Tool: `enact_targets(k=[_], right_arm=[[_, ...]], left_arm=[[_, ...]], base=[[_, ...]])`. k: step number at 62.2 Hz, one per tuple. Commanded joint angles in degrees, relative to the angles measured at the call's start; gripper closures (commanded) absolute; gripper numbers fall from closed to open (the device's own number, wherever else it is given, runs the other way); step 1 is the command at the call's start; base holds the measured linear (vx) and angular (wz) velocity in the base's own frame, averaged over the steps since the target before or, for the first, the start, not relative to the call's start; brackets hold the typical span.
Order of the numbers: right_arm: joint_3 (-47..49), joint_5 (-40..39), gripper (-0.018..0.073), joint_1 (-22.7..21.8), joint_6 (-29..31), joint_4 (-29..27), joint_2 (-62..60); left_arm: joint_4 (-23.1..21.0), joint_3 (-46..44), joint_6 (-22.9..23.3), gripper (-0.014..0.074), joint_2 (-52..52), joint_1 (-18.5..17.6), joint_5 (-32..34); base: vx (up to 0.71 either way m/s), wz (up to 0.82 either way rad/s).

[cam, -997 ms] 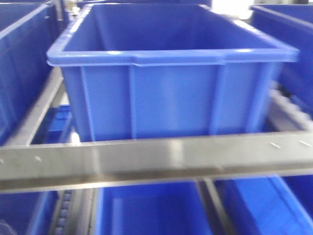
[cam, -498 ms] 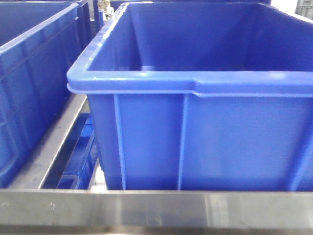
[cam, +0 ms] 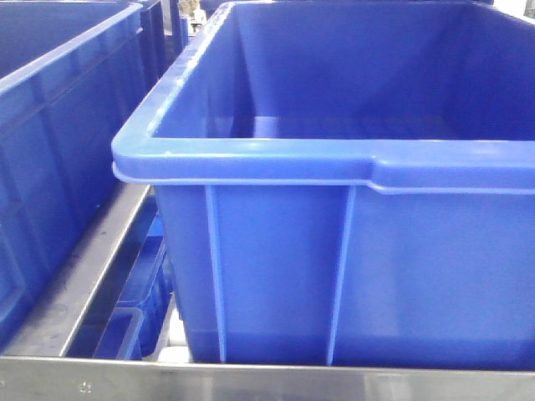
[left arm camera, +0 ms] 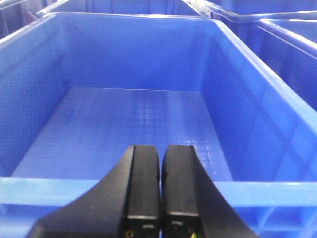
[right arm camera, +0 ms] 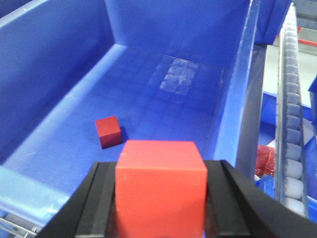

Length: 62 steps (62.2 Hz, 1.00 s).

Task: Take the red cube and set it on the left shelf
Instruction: 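Lower the right gripper with the red cube into the blue crate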

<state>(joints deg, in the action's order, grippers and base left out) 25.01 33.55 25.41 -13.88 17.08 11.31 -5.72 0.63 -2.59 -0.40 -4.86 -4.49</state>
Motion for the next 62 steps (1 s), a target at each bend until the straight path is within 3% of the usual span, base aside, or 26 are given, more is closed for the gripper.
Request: enact_targets(k=[1,52,62], right_arm=[[1.59,-4.51,0.0436,-0.11,0.50,1.25,0.71],[1.67,-5.59,0.0436,-0.11,0.50,1.63,0.79],[6.99,-5.54,0.0457,-0.11,0.50,2.09,3.75]], left_arm=[[-0.07,1.36,0.31,0.0495,-0.70,-0.23,4.85],[-0.07,1.36,0.31,0.0496,-0.70,-0.23,4.85],[-0.07,1.36,0.31,0.0495,-0.70,-0.23,4.85]], base=[[0.00,0.00],[0.00,0.00],[0.00,0.00]])
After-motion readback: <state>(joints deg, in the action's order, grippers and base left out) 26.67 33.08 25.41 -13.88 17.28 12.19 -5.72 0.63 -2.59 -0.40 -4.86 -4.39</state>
